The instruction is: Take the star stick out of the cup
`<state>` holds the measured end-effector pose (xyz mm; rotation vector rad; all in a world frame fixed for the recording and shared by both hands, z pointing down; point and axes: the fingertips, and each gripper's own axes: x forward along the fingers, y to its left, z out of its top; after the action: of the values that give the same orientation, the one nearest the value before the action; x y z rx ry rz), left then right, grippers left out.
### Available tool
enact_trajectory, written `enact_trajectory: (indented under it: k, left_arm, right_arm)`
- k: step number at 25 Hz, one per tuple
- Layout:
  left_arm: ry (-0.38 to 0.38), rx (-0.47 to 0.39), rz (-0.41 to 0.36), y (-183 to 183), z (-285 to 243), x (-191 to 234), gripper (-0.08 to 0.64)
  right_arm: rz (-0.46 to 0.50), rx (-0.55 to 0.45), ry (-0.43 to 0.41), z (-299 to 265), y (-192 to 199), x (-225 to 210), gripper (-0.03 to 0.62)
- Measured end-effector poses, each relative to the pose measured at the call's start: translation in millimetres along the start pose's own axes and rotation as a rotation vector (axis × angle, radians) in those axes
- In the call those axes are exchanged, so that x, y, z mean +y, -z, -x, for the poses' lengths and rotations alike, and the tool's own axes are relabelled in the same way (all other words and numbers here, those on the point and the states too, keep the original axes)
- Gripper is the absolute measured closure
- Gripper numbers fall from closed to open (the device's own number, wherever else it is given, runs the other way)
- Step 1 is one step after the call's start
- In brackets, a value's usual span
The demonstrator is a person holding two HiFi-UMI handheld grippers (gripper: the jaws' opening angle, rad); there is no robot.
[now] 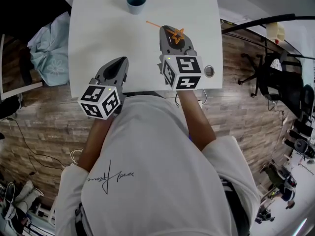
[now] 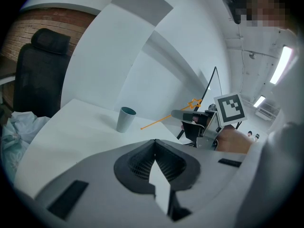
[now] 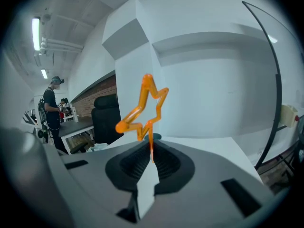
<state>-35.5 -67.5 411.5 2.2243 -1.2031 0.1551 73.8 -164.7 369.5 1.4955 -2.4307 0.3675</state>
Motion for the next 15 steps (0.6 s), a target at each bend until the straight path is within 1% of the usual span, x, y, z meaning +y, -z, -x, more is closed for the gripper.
enact_trajectory:
  k: [15]
  left_arm:
    - [0.007, 0.011, 0.005, 7, -4, -8, 0.552]
  right_arm:
    - [-0.031, 0.044, -0.014, 14, 25, -2, 0.566]
